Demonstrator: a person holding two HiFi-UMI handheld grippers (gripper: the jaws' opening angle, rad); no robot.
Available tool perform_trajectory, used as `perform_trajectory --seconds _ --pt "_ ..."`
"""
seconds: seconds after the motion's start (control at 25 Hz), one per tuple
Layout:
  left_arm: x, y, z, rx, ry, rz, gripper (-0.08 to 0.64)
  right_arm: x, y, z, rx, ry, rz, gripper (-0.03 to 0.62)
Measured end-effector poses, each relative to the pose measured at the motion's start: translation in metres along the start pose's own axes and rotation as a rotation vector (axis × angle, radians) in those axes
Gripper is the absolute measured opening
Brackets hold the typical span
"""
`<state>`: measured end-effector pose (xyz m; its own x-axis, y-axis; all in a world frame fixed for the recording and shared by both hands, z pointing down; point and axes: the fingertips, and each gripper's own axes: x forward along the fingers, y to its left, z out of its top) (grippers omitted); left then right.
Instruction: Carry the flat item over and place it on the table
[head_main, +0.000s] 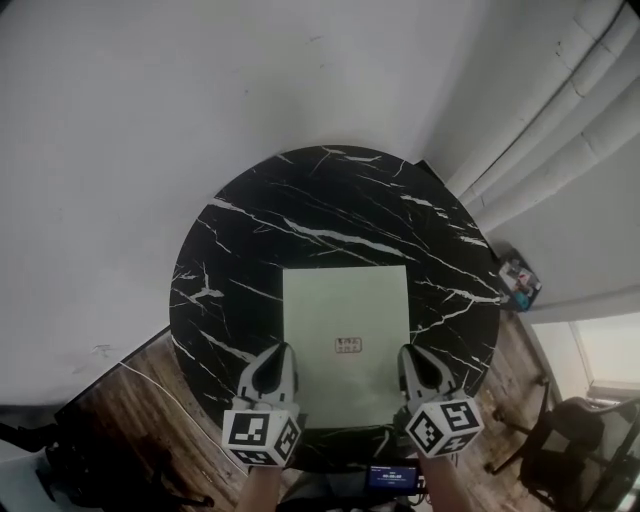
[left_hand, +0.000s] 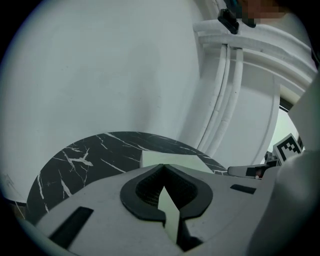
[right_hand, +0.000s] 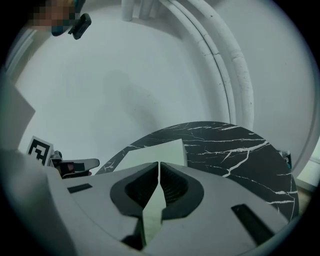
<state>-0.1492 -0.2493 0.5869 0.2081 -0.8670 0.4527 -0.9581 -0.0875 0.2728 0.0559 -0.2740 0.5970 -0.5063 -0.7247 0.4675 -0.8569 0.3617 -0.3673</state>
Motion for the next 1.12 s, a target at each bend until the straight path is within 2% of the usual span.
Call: perform_trajectory --seconds 0.32,0.76,1.0,1.12 --pt "-0.024 -0.015 0.016 0.058 -0.018 -0.032 0.012 -0.024 0.017 0.014 -0.045 -0.051 -0.002 0.023" --pt "-0.082 -0.039 0.060 0.074 -0.149 -0.059 0.012 -0.088 0.048 0.051 -0.093 -0.186 -0.001 0.023" --pt "-0.126 -0.066 0.084 0.123 -0.245 -0.087 0.012 -0.134 0.066 0.058 -0.087 -0.271 0.001 0.023" --pt "-0.149 -0.079 0.094 0.149 -0.285 -0.103 0.012 -0.154 0.079 0.065 -0.115 -0.312 0.005 0.023"
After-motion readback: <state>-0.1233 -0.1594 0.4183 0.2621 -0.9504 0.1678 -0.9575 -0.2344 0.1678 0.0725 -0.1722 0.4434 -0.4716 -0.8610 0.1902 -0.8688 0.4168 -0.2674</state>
